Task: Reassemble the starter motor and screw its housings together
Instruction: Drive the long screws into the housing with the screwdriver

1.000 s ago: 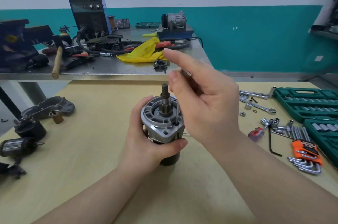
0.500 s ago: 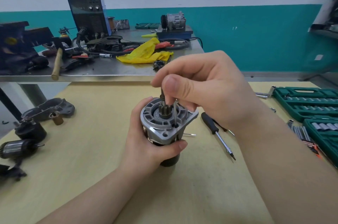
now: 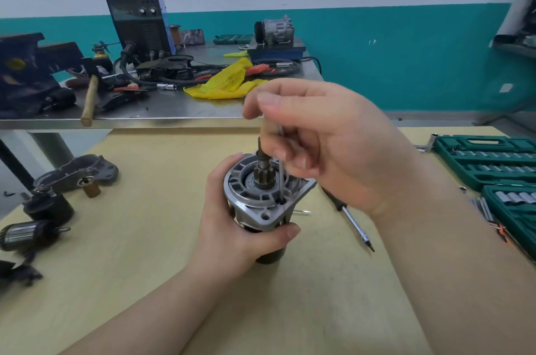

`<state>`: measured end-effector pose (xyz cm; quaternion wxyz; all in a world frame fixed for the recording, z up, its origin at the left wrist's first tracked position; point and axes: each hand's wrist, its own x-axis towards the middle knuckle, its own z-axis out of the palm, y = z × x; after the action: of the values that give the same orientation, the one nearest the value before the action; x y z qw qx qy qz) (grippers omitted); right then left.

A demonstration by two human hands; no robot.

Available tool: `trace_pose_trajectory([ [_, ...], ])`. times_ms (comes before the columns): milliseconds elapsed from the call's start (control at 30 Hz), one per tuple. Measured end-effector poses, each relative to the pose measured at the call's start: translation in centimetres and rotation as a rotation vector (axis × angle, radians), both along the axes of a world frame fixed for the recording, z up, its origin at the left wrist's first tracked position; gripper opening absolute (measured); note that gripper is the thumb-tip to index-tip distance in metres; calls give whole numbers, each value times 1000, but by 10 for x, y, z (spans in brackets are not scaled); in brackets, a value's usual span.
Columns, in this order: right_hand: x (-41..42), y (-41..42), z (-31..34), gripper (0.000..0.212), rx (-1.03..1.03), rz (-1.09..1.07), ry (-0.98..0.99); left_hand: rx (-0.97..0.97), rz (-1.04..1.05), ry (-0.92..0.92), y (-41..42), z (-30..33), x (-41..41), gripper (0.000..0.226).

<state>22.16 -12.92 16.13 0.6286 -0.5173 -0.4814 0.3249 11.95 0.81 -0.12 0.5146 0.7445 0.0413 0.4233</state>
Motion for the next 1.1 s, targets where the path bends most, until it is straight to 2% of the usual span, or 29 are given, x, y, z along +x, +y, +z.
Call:
trace_pose_trajectory([
  [67,8,-3,-1,8,5,59,65,6,0,4,0,2,0,108],
  [133,7,-1,-7,8,82,-10,121,2,3,6,0,1,1,107],
  [200,-5,5,-20,16,243,-254,58,-26,6,4,0,1,1,106],
  [267,-20,14,-38,22,424,-566,-107,-43,10,-7,0,2,3,105],
  [300,-24,18,-44,22,489,-627,-121,-43,11,-9,0,1,3,104],
  [333,-24,21,-47,19,520,-608,-81,-43,10,-9,0,1,3,104],
  [400,-18,23,-44,14,476,-436,12,-49,7,-2,1,1,3,105],
  [467,-10,21,-42,31,414,-279,-13,-46,12,2,2,1,3,105],
  [500,-7,19,-43,38,422,-256,-70,-46,15,3,2,2,3,105],
  [567,-7,18,-47,41,500,-382,-306,-52,19,2,1,2,2,104],
  [667,-16,21,-50,32,611,-677,-725,-24,21,-3,-1,4,2,103],
  [733,-23,26,-48,29,606,-749,-846,8,29,-5,-2,4,1,102],
  [800,-22,25,-41,25,530,-648,-806,16,27,2,0,4,0,101],
  [933,-7,4,-20,21,301,-234,-509,-36,11,36,2,1,1,105],
  [1100,1,-1,-8,13,220,-133,-297,-16,-33,62,6,-3,4,112],
])
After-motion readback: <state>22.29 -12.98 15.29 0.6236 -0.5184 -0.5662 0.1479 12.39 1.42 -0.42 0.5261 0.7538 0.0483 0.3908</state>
